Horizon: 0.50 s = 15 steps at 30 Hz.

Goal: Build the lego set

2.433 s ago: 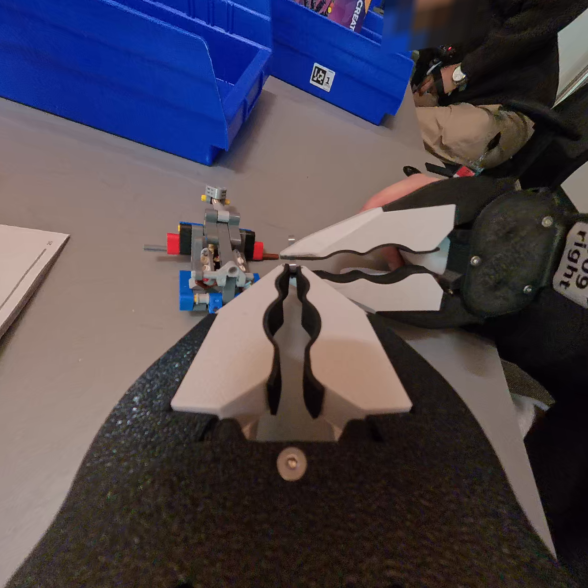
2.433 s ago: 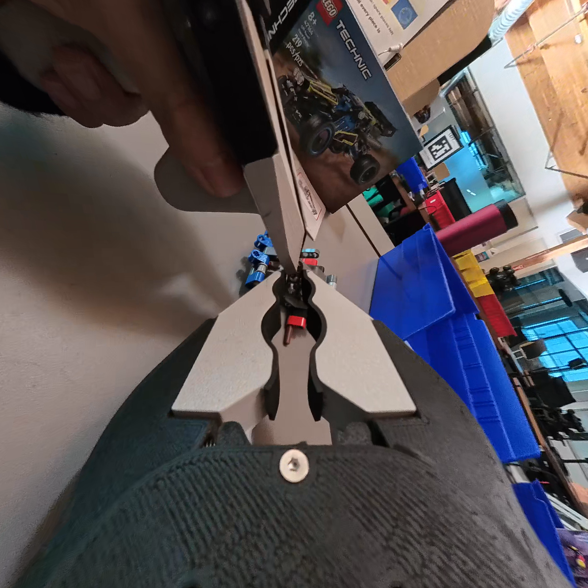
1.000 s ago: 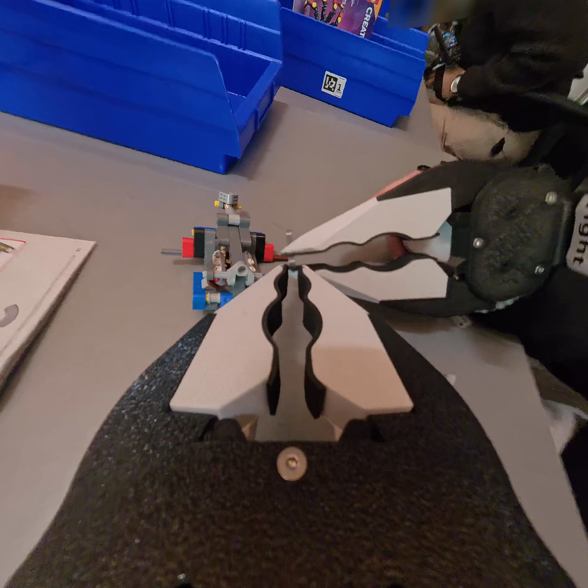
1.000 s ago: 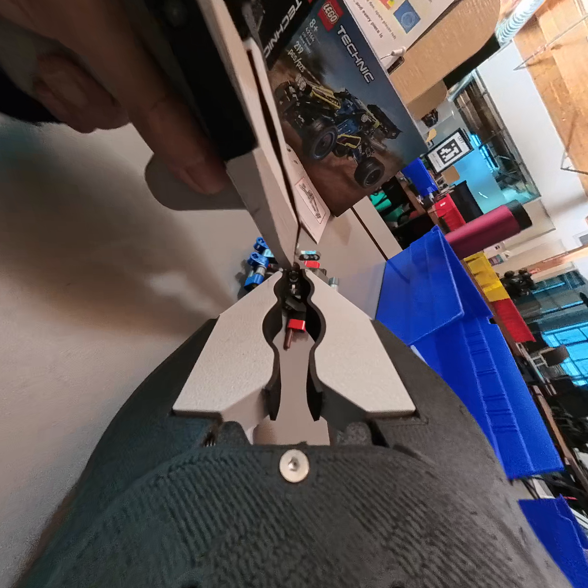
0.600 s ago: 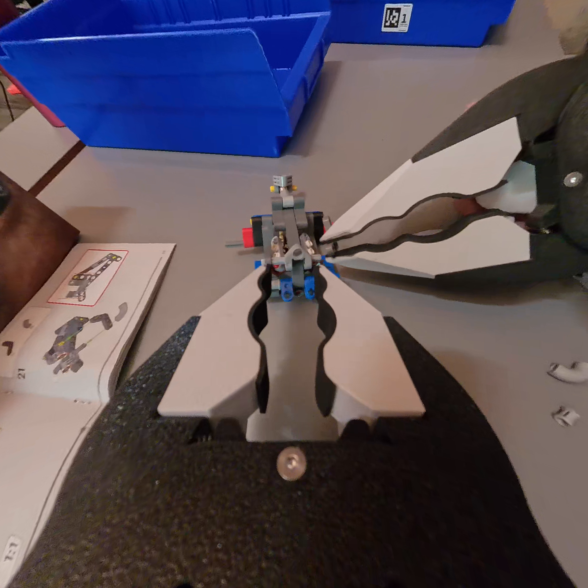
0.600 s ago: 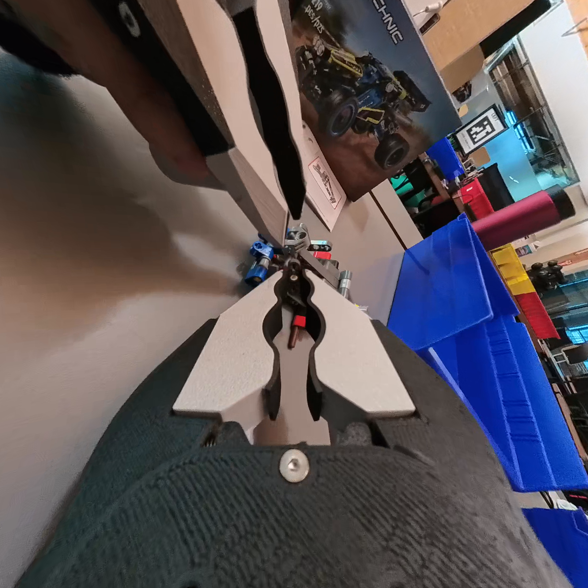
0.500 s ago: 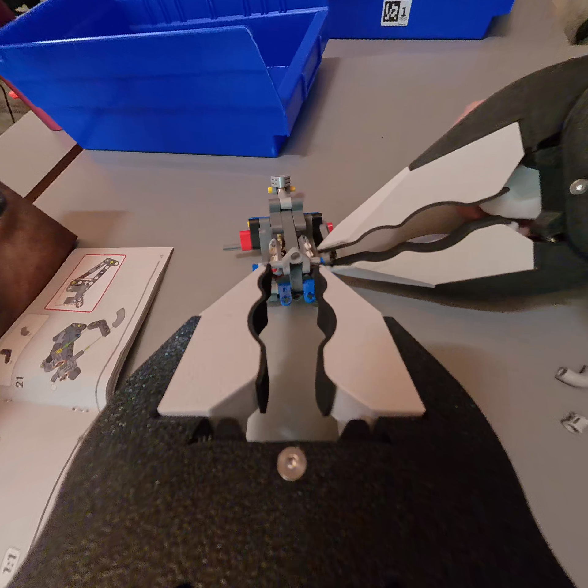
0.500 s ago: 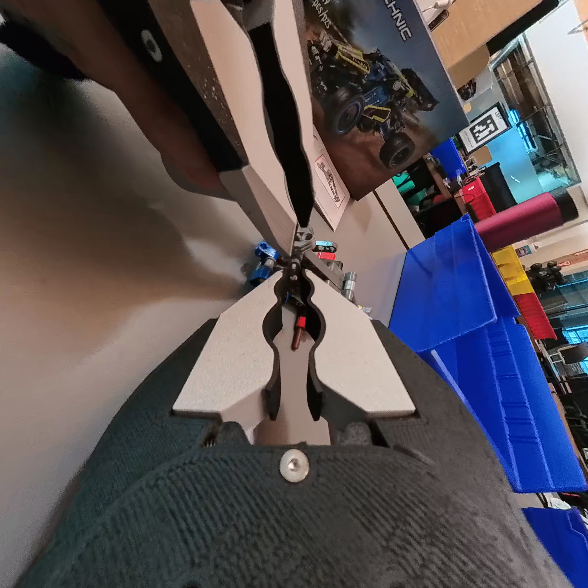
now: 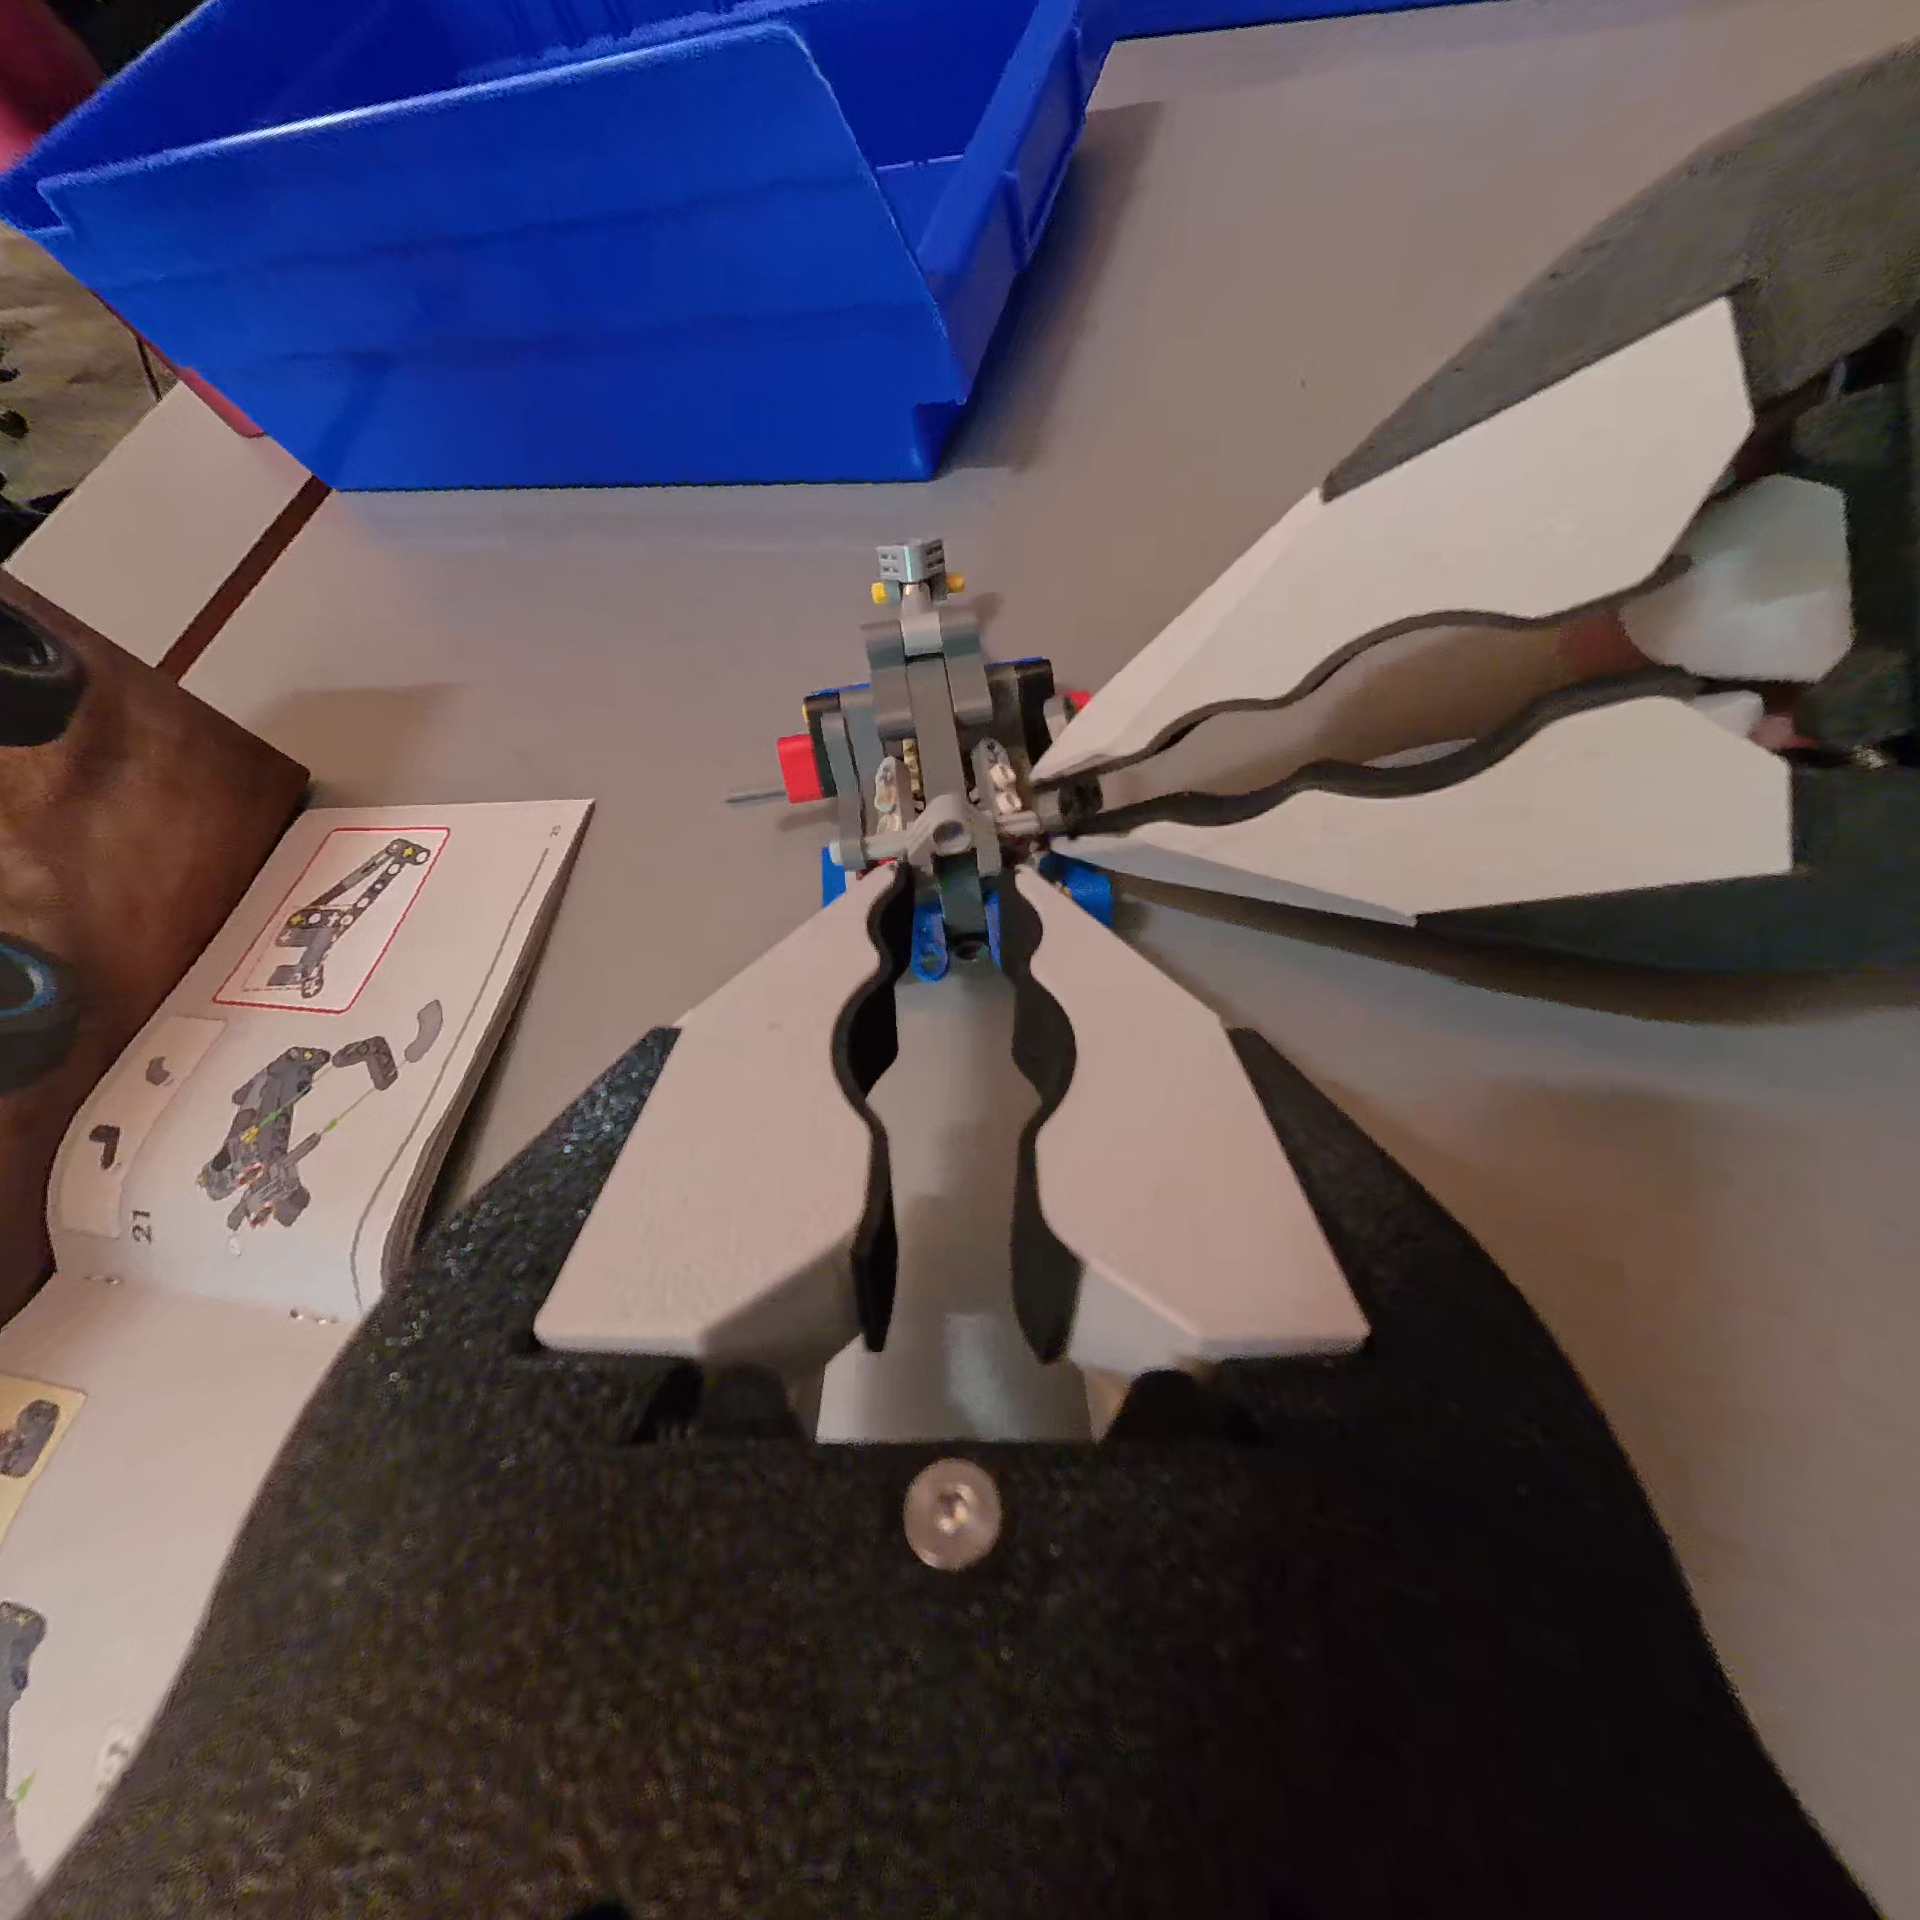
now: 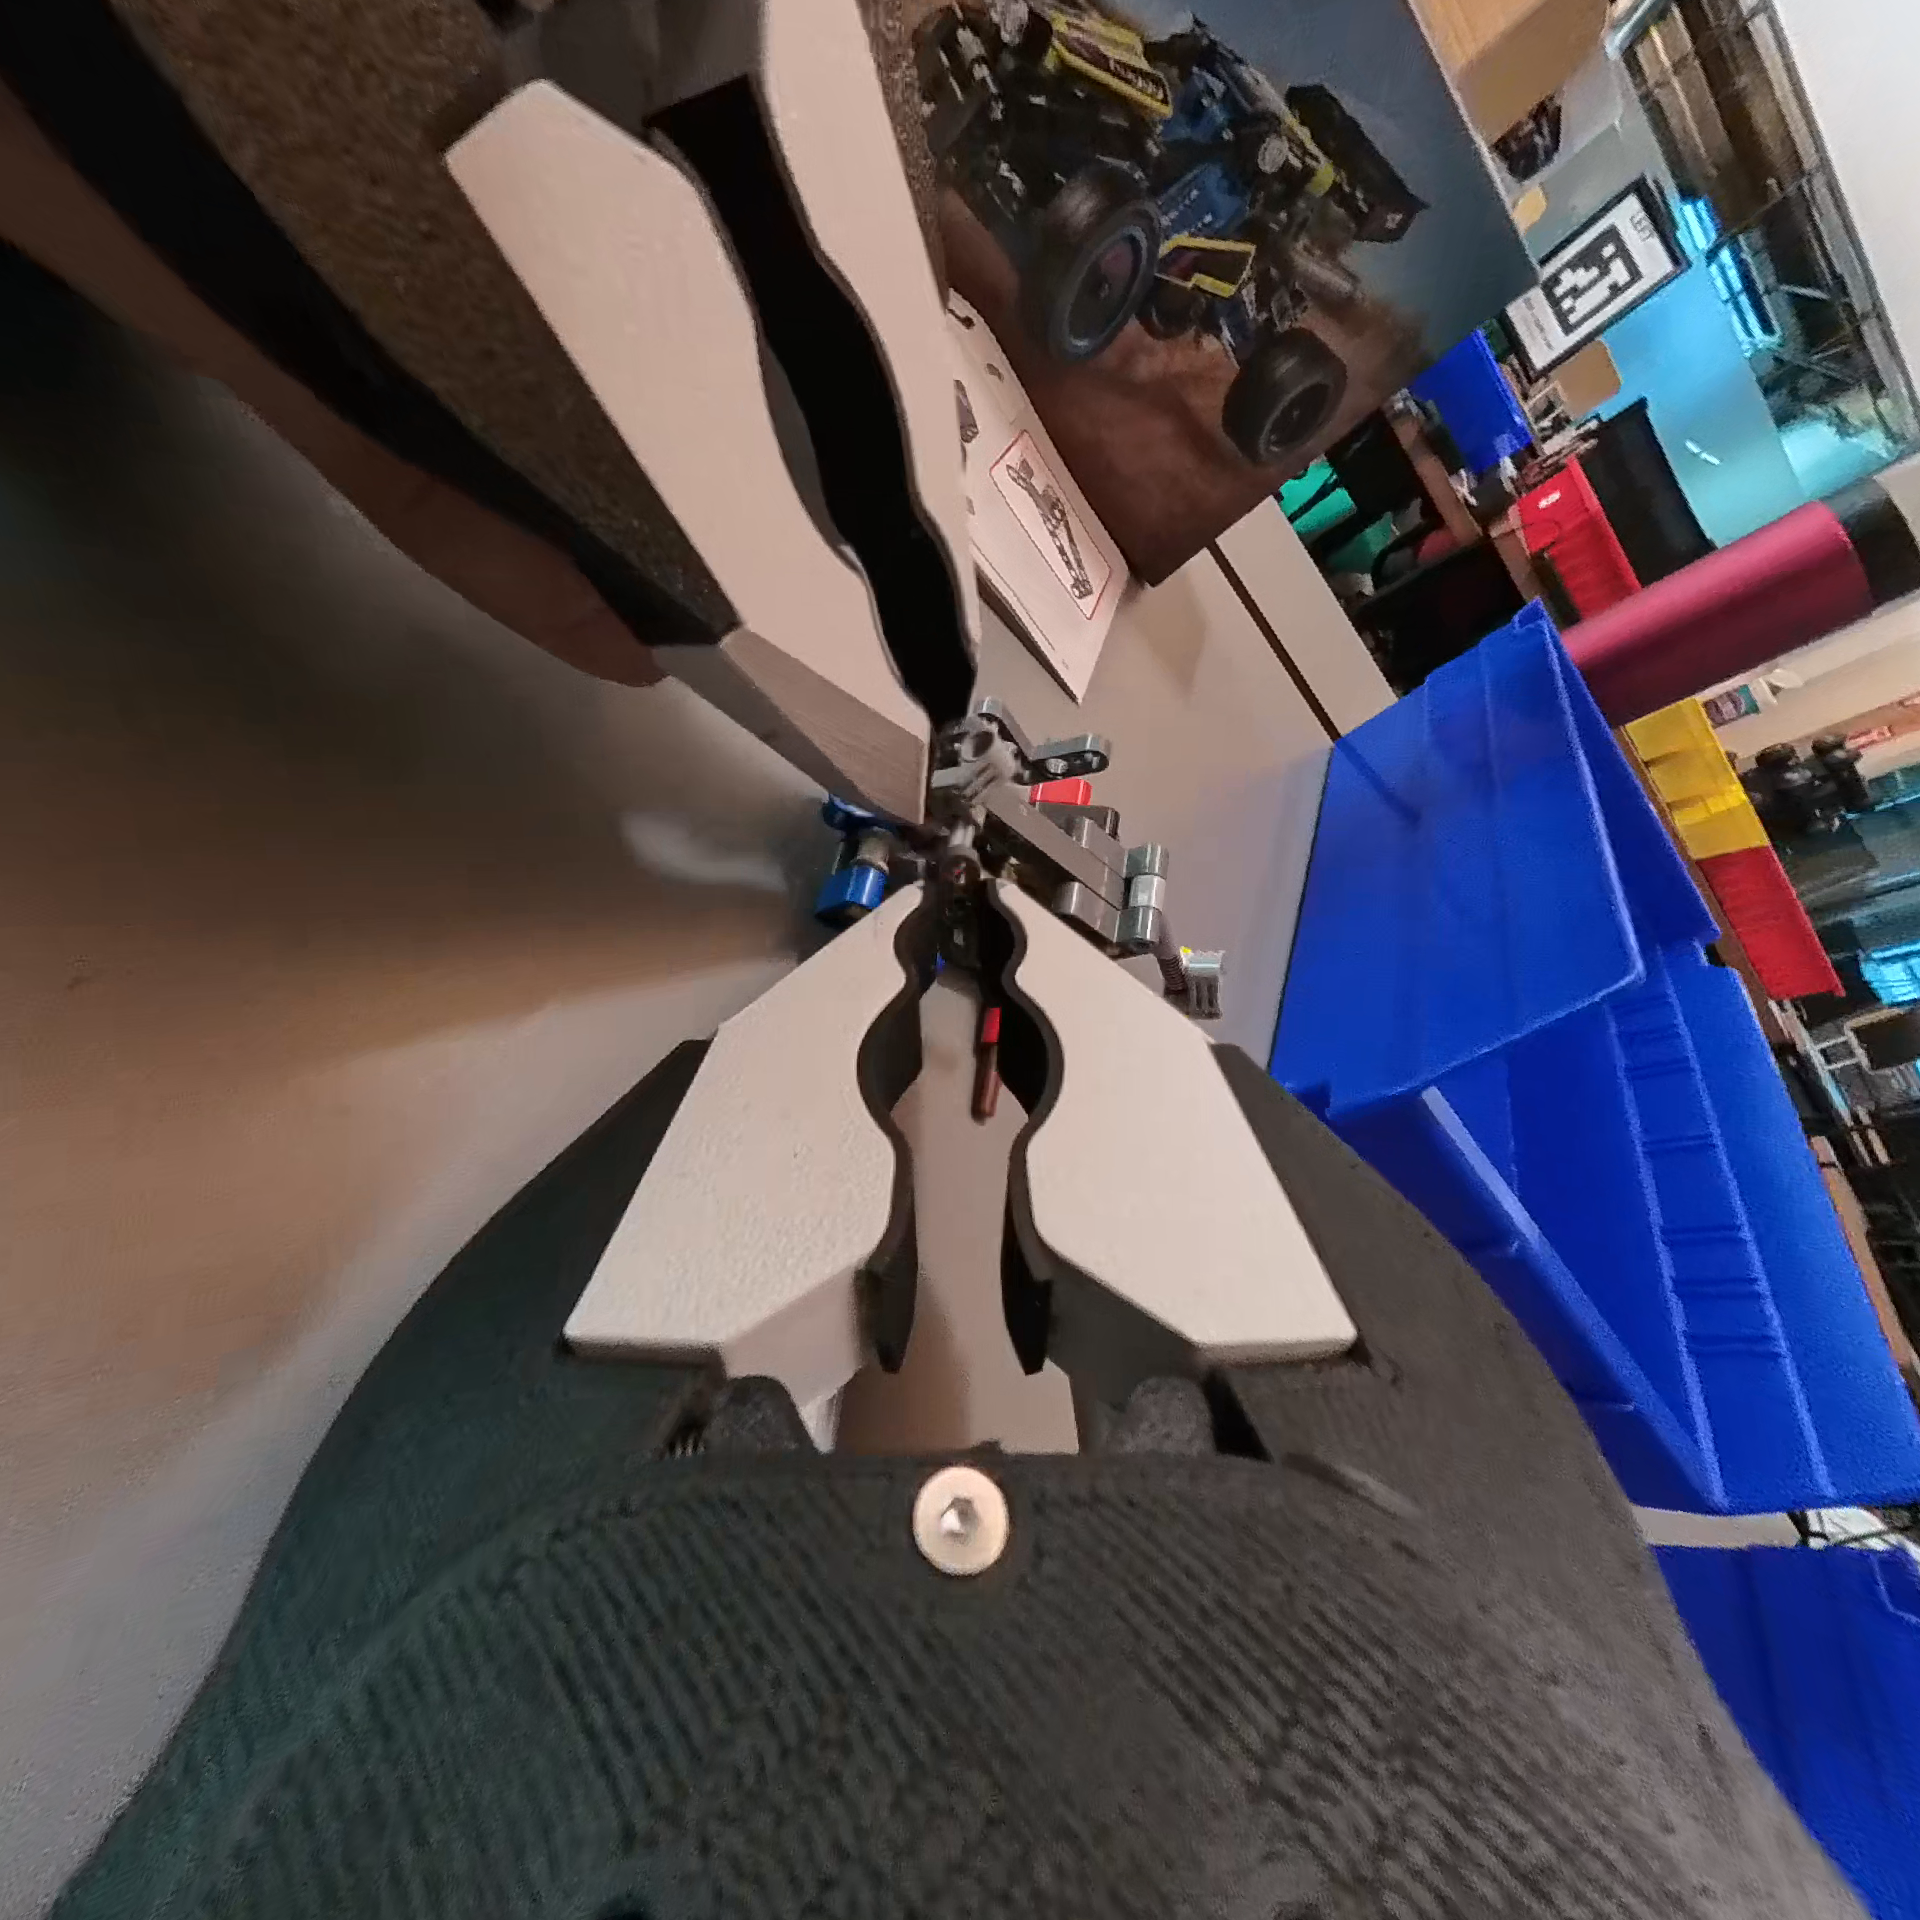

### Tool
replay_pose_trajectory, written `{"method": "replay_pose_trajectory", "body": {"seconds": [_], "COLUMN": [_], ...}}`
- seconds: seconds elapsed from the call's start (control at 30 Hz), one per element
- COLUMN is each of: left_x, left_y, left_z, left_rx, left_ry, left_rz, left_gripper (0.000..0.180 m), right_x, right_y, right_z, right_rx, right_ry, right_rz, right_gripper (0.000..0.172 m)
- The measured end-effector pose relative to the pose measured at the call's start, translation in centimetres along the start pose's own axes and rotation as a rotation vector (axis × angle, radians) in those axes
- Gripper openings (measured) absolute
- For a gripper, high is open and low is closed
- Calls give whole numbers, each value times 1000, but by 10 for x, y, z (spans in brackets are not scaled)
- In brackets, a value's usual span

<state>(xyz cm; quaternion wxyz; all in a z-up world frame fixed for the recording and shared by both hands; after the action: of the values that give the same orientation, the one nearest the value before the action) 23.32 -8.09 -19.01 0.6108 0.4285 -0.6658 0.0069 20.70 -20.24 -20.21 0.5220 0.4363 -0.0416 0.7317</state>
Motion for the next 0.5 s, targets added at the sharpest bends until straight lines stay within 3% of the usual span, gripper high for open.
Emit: {"method": "replay_pose_trajectory", "body": {"seconds": [0.23,0.33,0.5], "left_x": [2,2,2], "left_y": [-1,-1,-2], "left_z": [-8,-9,-7], "left_rx": [-72,-82,-64], "left_ry": [107,119,109], "left_rz": [12,14,10], "left_gripper": [13,25,13], "right_x": [-1,-3,-1], "right_y": [-3,-5,-5], "right_z": [-4,-5,-8], "right_rx": [-65,-82,-84], "right_ry": [178,248,317], "right_rz": [-44,-72,-45], "right_gripper": [4,5,4]}}
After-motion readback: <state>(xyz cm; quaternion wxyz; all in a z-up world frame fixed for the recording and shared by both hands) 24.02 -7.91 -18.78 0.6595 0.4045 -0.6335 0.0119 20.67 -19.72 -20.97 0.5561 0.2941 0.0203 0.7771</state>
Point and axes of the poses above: each gripper's, where its closed fingertips meet, y back along the fingers, x out of its top, z = x × y across the jaws, the point moved 10 cm from there along y, back along the fingers, and after that the axes turned 3 degrees about -y, right-handed, at the moved point
